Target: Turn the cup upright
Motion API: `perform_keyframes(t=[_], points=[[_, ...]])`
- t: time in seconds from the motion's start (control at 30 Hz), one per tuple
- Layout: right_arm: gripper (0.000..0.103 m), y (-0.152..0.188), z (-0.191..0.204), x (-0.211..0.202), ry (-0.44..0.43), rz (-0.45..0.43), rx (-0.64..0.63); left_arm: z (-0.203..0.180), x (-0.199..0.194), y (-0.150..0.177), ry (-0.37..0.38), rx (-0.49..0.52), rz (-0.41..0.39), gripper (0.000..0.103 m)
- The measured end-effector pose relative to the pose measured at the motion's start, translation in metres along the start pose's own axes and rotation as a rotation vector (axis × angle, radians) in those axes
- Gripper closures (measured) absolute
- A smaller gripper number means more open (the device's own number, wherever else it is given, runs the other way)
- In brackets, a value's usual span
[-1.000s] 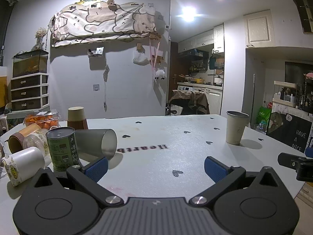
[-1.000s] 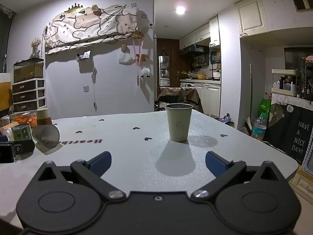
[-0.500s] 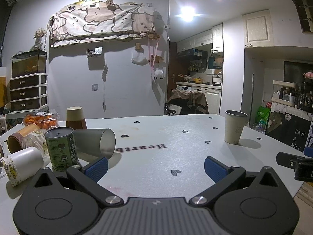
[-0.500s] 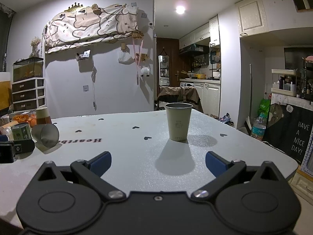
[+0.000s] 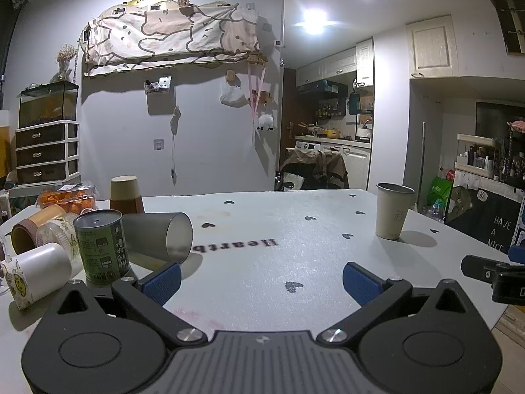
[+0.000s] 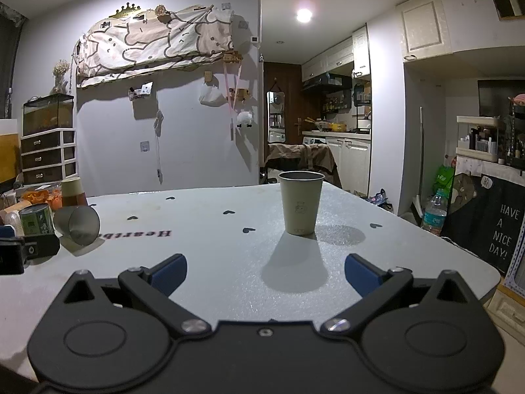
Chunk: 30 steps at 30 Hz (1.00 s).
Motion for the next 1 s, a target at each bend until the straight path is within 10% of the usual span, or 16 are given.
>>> perform_keyframes(t=[1.0], points=[[0.0, -0.0012, 0.0028, 0.0019, -0.005, 0.006, -0.007, 0.0005, 0.0002, 0.001, -0.001, -0.001, 0.004, 0.0]])
Point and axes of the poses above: each gripper's, at about its wrist camera, not at the fingertips, and x roughly the way its jaws point, z to its left, y to its underside, the point moved 6 cm from there along x, roughly the way its jaws point, and after that the axes turned 13 degrees about -y, right-handed, at the moved point
